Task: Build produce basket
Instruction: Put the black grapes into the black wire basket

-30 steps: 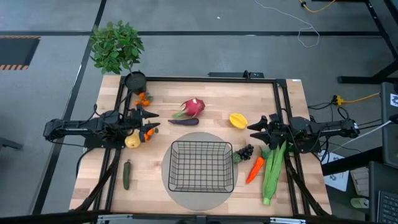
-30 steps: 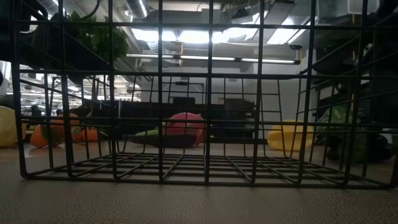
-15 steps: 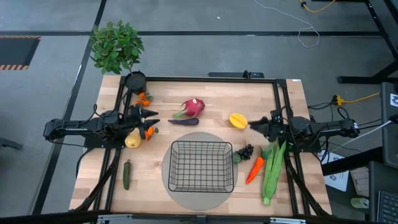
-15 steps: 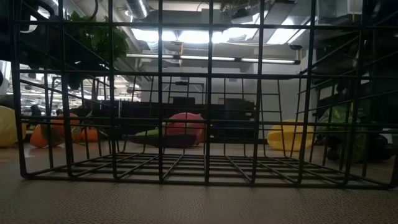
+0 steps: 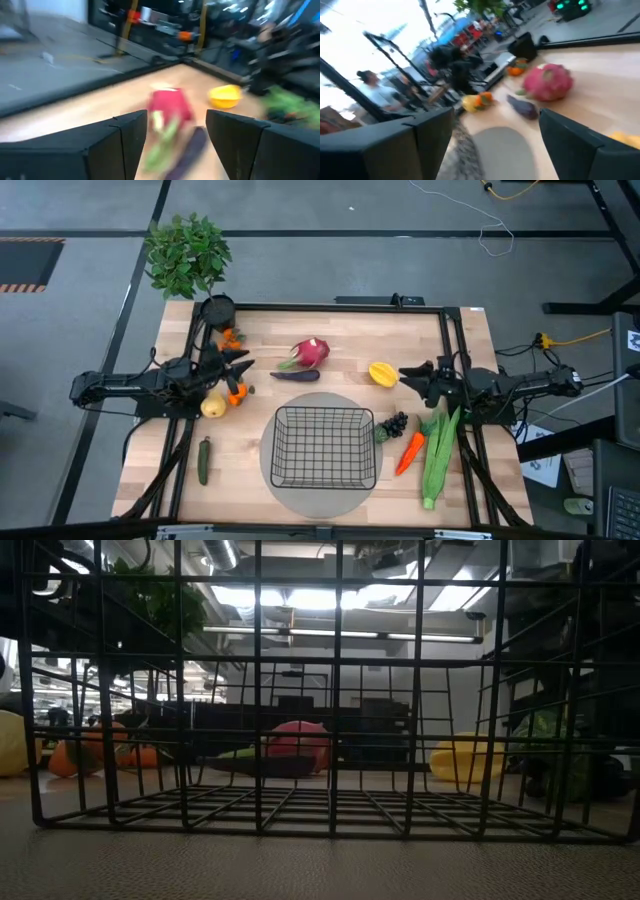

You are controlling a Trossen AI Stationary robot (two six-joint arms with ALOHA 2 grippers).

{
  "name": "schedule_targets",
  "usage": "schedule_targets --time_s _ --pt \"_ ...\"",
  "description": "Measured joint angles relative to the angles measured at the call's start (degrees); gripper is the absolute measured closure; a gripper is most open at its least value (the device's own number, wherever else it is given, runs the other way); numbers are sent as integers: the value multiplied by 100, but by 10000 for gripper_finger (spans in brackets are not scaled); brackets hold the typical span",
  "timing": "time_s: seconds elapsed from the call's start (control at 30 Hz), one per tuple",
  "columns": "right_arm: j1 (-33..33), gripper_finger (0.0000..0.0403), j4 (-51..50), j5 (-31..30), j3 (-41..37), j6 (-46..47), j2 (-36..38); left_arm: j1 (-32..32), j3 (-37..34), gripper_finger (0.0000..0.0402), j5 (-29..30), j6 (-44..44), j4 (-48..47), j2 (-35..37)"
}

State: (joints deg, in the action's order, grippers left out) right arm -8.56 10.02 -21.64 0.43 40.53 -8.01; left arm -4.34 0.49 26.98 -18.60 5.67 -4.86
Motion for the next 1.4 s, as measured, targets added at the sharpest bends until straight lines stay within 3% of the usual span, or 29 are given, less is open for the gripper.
schedule_targets --time_s 0.1,0.2,0.27,0.37,0.47,0.57,0.73,0.87,1.07,1.17,1.4 --pt "0 123 614 198 0 143 -84 0 2 209 -757 -569 158 0" --pt "-2 123 1914 247 0 -157 -178 2 2 209 -1427 -1149 367 0" --pt "-51 123 2680 761 115 -612 -240 2 6 209 -1859 -1473 532 2" --pt "-272 123 2890 1889 694 -959 -390 2 7 209 -2380 -1556 593 0" --pt "-580 123 2109 2685 1589 -1111 -663 2 7 209 -2581 -1542 607 0" --pt "-858 123 103 3022 2671 -1053 -1075 2 7 209 -2588 -1372 608 0" --pt "-1306 123 -3065 2002 3956 200 -2143 0 7 209 -2104 -843 606 0" --pt "-1591 123 -4539 1617 4268 1127 -3091 0 7 209 -2048 -549 602 0" --pt "-1646 123 -4925 1690 4225 1422 -4392 0 7 209 -2046 -490 597 0" --pt "-1651 123 -4919 2018 4223 1015 -4942 0 7 209 -2033 -502 590 0" --pt "-1646 123 -4896 1796 4221 -232 -6023 0 7 209 -1700 -507 601 0"
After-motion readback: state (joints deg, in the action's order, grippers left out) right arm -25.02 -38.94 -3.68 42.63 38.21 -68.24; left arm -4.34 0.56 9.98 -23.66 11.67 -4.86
